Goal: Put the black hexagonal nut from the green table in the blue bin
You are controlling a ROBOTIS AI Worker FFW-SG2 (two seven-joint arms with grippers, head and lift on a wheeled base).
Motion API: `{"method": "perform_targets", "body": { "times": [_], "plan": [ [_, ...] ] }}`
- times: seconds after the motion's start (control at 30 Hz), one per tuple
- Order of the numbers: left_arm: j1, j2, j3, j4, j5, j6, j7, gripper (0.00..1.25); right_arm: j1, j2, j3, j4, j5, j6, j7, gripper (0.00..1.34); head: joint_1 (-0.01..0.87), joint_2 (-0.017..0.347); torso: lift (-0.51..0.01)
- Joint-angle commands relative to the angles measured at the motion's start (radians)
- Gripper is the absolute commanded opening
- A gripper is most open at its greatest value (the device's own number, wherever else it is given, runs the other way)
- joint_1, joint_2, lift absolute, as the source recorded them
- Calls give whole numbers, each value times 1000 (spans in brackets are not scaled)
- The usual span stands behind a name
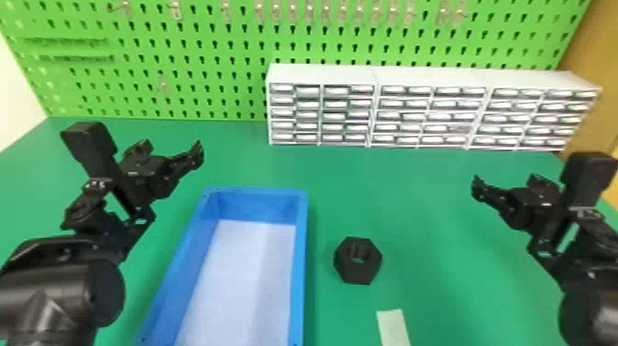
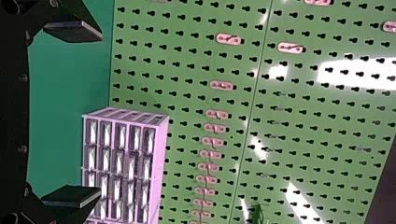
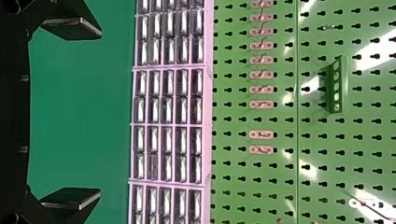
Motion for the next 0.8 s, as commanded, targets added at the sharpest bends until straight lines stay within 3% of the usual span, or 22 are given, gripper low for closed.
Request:
{"method": "perform_targets", "body": {
  "times": [0.0, 0.77],
  "plan": [
    [0, 0, 0, 0, 0, 0, 0, 1124, -2, 0, 0, 0, 0, 0, 0, 1223, 666, 32, -100],
    [0, 1, 0, 0, 2, 0, 0, 1124, -5, -3, 2, 0, 2, 1, 0, 1223, 666, 32, -100]
  ]
}}
